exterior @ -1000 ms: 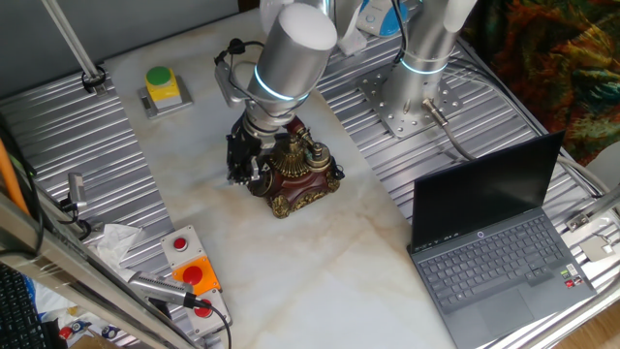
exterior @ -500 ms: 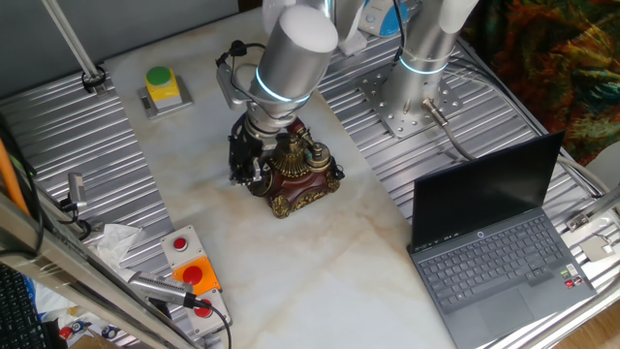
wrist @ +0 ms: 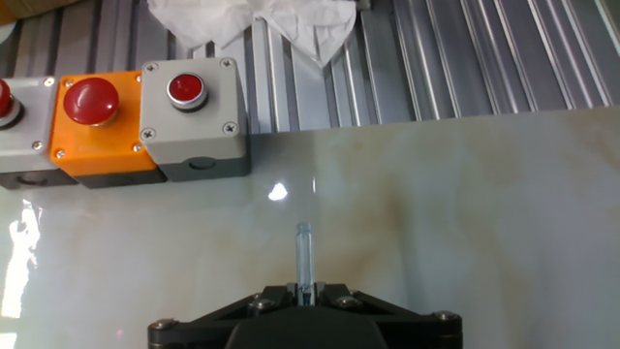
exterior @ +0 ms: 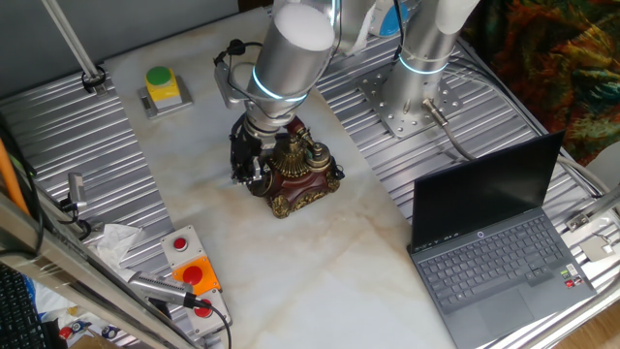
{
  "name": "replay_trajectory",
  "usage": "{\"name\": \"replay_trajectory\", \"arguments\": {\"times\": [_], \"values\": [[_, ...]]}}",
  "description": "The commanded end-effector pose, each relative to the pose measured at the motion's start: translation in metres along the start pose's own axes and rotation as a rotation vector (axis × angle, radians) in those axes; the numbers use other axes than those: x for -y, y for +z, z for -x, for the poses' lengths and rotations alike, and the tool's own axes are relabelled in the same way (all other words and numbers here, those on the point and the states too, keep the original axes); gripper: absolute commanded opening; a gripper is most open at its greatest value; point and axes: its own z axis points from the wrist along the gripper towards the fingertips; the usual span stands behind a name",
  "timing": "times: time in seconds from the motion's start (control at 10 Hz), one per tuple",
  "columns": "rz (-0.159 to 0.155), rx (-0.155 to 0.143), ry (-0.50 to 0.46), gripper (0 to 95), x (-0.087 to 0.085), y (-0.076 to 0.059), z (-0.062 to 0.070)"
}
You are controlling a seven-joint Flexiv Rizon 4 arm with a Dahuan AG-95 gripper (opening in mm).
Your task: Dial a number on an old rotary phone
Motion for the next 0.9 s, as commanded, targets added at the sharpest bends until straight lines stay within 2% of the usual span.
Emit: {"name": "replay_trajectory", "arguments": {"times": [0.1, 0.5, 0.9], "values": [[-0.002, 0.050, 0.009, 0.0, 0.0015, 0.0039, 0.0019], [0.000, 0.066, 0.014, 0.0, 0.0012, 0.0076, 0.0009], [0.002, 0.053, 0.013, 0.0, 0.0010, 0.0076, 0.0008]]}}
